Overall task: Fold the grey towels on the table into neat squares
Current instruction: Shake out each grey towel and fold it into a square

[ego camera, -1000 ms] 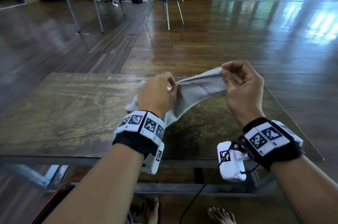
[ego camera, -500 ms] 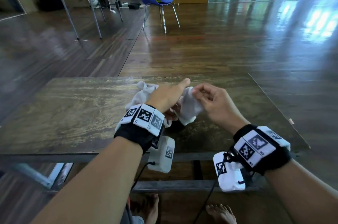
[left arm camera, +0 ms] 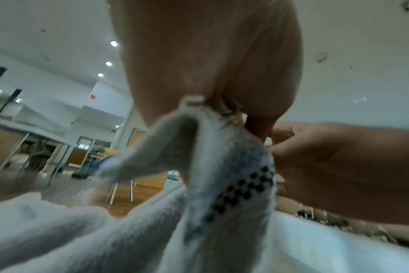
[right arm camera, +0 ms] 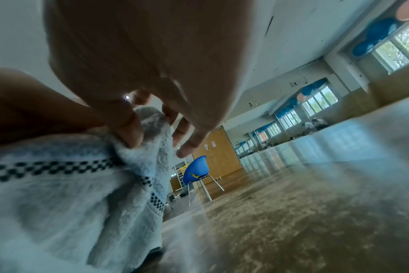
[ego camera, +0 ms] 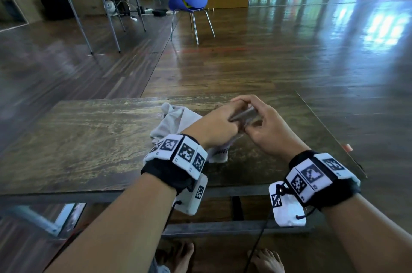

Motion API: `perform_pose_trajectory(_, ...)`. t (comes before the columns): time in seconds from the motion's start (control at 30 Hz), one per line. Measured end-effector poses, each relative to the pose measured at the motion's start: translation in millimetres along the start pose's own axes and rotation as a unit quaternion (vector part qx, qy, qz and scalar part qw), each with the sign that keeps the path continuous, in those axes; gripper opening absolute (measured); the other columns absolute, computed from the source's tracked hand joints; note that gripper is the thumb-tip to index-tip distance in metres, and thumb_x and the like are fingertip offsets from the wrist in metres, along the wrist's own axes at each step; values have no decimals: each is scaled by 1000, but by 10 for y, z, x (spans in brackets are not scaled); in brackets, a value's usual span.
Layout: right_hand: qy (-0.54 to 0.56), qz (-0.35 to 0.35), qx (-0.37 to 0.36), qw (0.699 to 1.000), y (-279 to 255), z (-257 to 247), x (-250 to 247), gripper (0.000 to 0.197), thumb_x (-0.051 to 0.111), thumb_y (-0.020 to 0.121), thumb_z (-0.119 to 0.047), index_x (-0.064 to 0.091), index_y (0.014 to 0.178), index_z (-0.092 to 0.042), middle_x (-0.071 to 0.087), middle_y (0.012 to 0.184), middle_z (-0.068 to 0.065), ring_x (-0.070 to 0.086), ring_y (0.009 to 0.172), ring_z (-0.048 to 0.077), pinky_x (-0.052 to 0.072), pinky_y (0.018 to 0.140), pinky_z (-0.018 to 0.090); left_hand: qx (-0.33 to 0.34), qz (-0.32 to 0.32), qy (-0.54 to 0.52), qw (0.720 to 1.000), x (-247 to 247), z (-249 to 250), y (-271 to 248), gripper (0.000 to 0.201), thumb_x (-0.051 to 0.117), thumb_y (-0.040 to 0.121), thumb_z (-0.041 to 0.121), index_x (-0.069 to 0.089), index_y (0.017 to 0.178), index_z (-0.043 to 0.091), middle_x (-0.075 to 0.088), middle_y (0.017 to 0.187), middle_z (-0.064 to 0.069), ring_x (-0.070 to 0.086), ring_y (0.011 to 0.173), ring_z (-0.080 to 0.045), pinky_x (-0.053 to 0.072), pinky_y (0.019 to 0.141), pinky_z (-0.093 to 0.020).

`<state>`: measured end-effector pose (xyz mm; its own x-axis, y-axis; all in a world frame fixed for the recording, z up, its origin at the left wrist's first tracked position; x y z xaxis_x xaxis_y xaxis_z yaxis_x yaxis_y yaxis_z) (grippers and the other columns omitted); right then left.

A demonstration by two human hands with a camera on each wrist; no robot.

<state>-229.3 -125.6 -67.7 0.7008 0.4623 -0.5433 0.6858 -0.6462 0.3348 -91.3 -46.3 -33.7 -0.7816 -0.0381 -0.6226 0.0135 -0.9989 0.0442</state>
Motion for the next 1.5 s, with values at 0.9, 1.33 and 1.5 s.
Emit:
perform_pose_trajectory(0.9, -175, 236, -29, 956, 5, -26, -244, 14, 54, 100, -21, 66, 95, -24, 63, 90, -8, 57, 82, 13, 52, 73, 38, -13, 463, 137, 876, -815, -457, -385, 11, 57, 95, 12, 66, 92, 16, 59, 79, 4, 47, 65, -3, 34, 57, -5)
perform_pose_trajectory(1.33, -117, -97, 102, 983, 179, 216, 184, 17, 63, 97, -28, 69, 81, -29, 70, 80, -4, 64, 78, 21, 48, 73, 36, -271, 93, 196, 938, -666, -1149, -427, 39, 50, 97, 42, 66, 84, 10, 63, 79, -10, 62, 77, -28, 37, 58, -26)
perform_pose_trajectory(1.5, -119, -184, 105, 970, 280, 233, 531, 11, 73, 90, -36, 75, 99, -31, 53, 139, -6, 48, 129, 14, 36, 114, 42, -226, 7, 191, 955, -376, -1237, -304, 41, 58, 91, 48, 64, 76, 10, 62, 76, -5, 55, 72, -21, 35, 55, -27)
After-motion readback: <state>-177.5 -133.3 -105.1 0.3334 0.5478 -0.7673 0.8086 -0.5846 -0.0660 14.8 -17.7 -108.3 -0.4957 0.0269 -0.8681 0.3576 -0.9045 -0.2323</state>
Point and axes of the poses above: each hand's wrist, its own y-axis towards the middle knuckle, its own x-axis out of the palm, z = x × y, the point moved 1 cm from there along y, towards the middle knuckle
